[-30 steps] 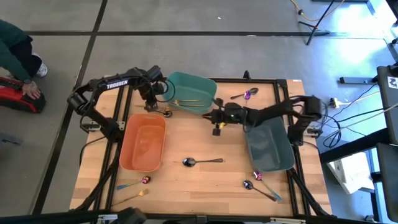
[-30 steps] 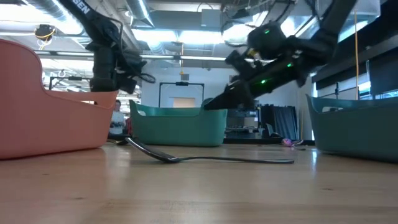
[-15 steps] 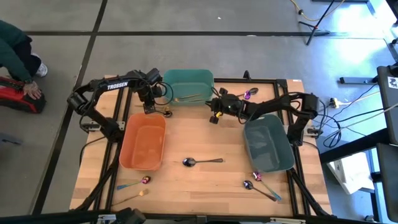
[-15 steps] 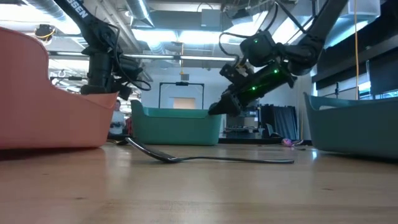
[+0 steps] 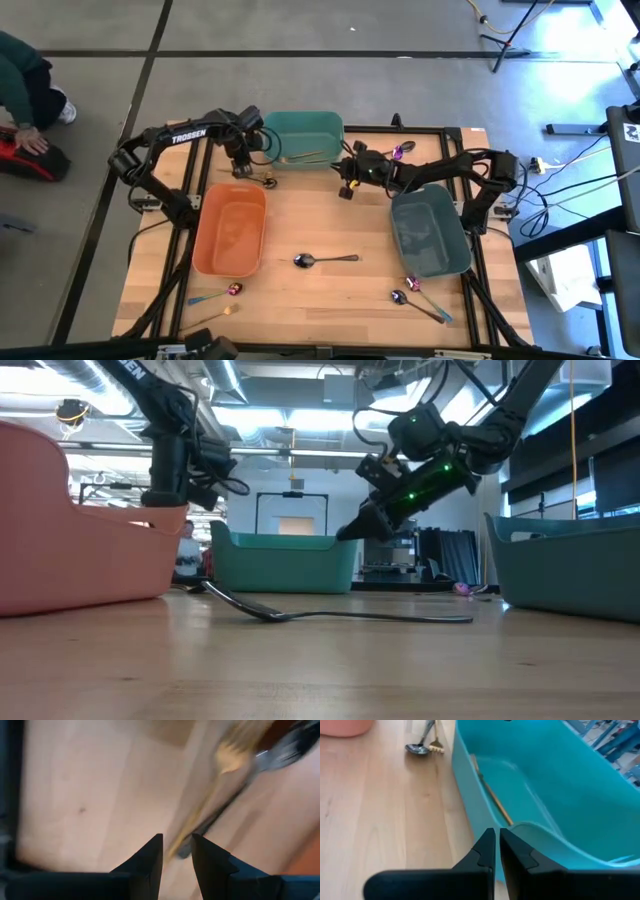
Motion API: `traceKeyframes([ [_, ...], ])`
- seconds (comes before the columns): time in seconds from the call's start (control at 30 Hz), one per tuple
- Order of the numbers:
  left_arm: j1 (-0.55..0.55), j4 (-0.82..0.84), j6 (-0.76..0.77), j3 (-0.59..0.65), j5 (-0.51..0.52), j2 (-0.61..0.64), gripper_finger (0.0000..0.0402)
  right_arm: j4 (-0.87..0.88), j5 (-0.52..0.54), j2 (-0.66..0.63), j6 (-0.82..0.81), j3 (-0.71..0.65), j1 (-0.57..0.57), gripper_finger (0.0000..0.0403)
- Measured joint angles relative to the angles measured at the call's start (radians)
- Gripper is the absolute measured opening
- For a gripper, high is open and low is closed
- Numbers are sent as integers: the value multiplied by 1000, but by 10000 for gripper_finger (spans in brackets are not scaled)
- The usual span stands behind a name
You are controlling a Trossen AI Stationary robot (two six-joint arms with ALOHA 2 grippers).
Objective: Sort silverware by color (type)
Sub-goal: Put the gold fork into the green bin
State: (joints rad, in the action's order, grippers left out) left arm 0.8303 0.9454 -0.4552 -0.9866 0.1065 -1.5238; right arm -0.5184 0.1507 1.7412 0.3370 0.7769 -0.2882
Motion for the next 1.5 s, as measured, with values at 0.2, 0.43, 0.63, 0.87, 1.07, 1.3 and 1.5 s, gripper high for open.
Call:
traceKeyframes([
  [0.2,0,-80,-26,50,134,0,96,2,-41,0,-14,0,0,19],
  [0.43,-7,-107,-22,65,162,0,96,0,-73,0,-15,0,0,19],
  [0.63,-79,-59,-14,94,132,0,96,16,-76,0,-16,0,0,19],
  [0.87,-133,-10,57,97,20,0,96,23,-98,0,8,0,45,19],
  [1.07,-126,-19,62,97,43,0,96,24,-102,2,35,0,94,19],
  [1.3,-37,-96,111,97,39,0,106,38,-125,2,26,0,92,19],
  [1.5,13,-159,60,97,-55,-1,127,59,-145,2,23,0,92,19],
])
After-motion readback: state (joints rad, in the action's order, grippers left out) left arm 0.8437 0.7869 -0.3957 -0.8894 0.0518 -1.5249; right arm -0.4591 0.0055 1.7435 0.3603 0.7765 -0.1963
